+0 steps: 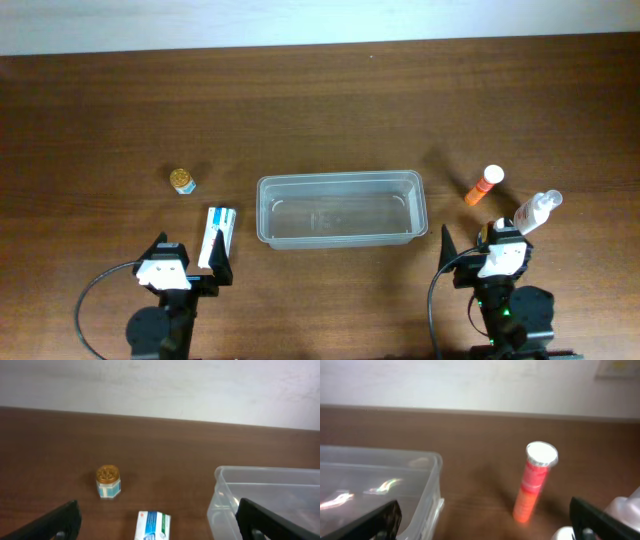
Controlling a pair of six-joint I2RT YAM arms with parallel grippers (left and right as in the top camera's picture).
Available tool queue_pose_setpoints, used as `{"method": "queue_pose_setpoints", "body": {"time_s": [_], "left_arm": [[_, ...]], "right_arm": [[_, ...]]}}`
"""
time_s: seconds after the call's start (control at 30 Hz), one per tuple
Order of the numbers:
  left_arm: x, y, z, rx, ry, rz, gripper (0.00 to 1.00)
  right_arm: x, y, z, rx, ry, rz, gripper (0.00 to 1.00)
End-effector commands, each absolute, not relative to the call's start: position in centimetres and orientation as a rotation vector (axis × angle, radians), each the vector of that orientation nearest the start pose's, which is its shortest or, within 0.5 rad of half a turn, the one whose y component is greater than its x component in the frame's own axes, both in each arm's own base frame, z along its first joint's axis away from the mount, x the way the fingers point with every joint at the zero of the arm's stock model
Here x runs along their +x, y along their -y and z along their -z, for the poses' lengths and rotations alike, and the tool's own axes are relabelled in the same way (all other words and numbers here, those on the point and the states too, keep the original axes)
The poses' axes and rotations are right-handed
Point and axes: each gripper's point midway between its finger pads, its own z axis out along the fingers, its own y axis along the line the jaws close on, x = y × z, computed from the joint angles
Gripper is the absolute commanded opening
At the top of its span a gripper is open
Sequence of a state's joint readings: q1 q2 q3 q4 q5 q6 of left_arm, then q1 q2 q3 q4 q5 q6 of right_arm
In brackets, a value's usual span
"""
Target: Pack container
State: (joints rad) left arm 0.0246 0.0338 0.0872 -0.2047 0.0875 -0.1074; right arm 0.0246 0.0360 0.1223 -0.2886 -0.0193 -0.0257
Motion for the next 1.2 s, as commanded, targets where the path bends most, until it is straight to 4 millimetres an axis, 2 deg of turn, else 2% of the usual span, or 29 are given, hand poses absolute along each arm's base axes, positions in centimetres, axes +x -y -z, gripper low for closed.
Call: {"method": "queue_pose_setpoints", "body": {"time_s": [0.0,0.2,0.3,0.53,0.63,0.77,0.97,1.1,1.17], "left_arm": [[23.7,1.3,-20.0,-0.044,-1.726,0.164,0.99],[24.9,1.2,-21.2,-0.065,-1.920,0.168,0.99],[25.9,1.2,-21.8,-0.077,-2.030,0.171,0.99],[27.4,1.2,-21.4,-0.093,-2.394,0.165,0.99],[28.1,1.2,-20.8,-0.105,-2.501,0.168,0.99],[28.9,1.2,-19.4,-0.114,-2.570,0.169,0.99],[29.4,1.2,-17.5,-0.123,-2.637,0.170,0.99],[29.4,1.2,-17.4,-0.124,-2.643,0.170,0.99],[29.4,1.2,-17.4,-0.124,-2.643,0.170,1.00]], "right_arm": [[23.3,0.2,-20.0,0.003,-1.763,0.028,0.98],[24.5,0.2,-23.1,0.066,-1.945,-0.012,0.98],[25.5,0.3,-24.3,0.108,-2.091,-0.026,0.98],[27.3,1.8,-24.8,0.276,-2.481,-0.107,0.98],[28.7,4.0,-24.5,0.352,-2.591,-0.072,0.98],[30.5,6.0,-22.2,0.408,-2.672,-0.068,0.98],[32.1,6.3,-14.9,0.405,-2.920,-0.128,0.98],[32.9,6.5,-11.5,0.423,-3.002,-0.145,0.98],[33.5,6.6,-10.6,0.425,-3.007,-0.146,1.00]]}}
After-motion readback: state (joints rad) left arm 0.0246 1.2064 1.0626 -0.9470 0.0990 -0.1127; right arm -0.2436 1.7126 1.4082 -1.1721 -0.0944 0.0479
